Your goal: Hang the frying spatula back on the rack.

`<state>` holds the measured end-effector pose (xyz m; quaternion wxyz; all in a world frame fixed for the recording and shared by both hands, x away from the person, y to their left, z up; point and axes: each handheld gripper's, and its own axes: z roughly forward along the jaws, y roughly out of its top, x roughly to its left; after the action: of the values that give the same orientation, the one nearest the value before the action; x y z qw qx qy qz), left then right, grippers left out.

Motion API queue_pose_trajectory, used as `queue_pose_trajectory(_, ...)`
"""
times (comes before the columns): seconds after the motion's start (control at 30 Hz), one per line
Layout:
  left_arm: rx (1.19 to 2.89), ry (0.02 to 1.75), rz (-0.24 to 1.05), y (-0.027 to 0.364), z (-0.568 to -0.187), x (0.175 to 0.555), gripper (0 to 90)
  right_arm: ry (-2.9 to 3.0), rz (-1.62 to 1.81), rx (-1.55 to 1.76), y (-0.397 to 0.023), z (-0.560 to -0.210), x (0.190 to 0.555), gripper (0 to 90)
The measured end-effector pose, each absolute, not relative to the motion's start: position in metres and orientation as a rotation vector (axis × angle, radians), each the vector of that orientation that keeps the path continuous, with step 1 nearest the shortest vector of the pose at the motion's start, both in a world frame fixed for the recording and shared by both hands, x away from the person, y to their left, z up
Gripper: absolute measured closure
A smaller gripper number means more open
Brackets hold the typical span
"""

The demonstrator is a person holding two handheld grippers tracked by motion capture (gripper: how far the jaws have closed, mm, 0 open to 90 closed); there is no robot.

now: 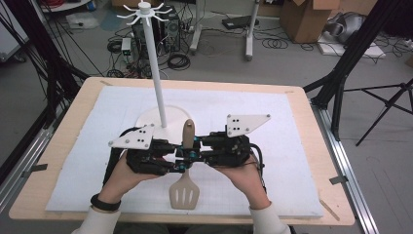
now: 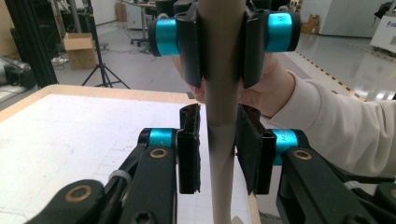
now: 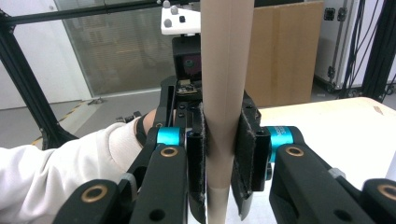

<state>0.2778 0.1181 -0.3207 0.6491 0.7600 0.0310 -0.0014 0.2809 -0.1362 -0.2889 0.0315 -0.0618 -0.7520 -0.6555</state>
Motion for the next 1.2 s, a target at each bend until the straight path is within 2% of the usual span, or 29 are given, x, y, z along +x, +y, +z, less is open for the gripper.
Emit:
queue_pose_trajectory(0.1,1.727,0.070,-0.006,0.119,-0.321,0.278,76.4,-2.320,-2.018,-0.189,-0.138,-0.289,0.281,75.2)
queue_pose_trajectory(0.4,1.722,0.085,-0.009,0.119,-0.322,0.279,77.8,-2.341,-2.030,-0.179,-0.138,-0.289,0.280,74.1)
queue_pose_trajectory(0.43,1.728,0.084,0.001,0.119,-0.322,0.279,77.9,-2.338,-2.046,-0.183,-0.139,-0.289,0.280,66.5)
queue_pose_trajectory(0.47,1.730,0.087,0.009,0.119,-0.322,0.280,77.9,-2.338,-2.046,-0.183,-0.139,-0.289,0.280,66.5)
queue_pose_trajectory(0.83,1.700,0.151,0.074,0.145,-0.310,0.294,77.9,-2.452,-2.131,-0.456,-0.174,-0.305,0.283,30.9)
queue_pose_trajectory(1.0,1.684,0.178,0.124,0.156,-0.300,0.302,77.8,-2.546,-2.169,-0.581,-0.196,-0.322,0.276,25.1)
queue_pose_trajectory(1.2,1.676,0.201,0.165,0.169,-0.290,0.313,77.8,-2.608,-2.197,-0.677,-0.223,-0.342,0.273,23.8)
